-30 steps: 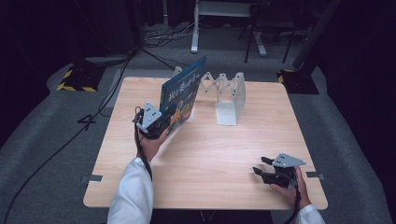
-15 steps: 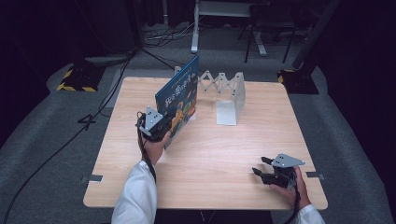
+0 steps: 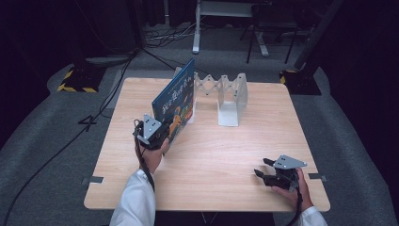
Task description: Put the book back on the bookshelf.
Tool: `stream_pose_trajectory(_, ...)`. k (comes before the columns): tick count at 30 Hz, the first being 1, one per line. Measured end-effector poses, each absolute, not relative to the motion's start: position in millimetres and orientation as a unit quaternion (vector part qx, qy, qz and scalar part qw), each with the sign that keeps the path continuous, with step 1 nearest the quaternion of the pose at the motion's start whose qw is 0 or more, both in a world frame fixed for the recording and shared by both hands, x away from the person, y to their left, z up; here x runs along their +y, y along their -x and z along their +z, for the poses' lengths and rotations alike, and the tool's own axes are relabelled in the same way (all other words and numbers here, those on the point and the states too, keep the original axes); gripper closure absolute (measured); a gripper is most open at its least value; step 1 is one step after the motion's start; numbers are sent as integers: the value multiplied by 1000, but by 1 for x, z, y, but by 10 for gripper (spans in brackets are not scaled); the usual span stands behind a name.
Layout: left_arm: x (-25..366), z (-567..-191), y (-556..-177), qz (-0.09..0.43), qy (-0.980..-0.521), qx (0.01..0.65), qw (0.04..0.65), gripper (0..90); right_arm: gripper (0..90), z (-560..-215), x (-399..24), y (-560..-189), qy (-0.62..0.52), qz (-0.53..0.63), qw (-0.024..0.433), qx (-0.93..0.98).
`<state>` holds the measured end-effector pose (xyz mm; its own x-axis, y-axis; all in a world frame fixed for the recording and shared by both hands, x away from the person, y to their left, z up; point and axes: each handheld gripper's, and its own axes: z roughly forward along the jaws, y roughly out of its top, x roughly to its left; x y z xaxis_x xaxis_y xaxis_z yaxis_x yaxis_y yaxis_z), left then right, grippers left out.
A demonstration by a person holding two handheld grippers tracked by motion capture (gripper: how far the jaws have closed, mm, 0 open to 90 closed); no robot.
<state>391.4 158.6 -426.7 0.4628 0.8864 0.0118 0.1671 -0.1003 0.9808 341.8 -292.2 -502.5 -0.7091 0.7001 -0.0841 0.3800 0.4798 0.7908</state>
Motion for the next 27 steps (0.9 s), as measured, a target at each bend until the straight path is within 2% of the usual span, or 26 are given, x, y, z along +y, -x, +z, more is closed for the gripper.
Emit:
stream_pose_trajectory(13,168,-426,-375,325,-668,396,540,827,393,-503,-291,-342,-322,391,205,837)
stream_pose_trajectory(17,168,-426,-386,319,-652,418,546,825,393,-503,-291,-342,-324,390,205,837)
stream_pose_trajectory(27,142,-421,-422,333,-657,429,522,821,393,-503,-291,-342,-321,391,204,839)
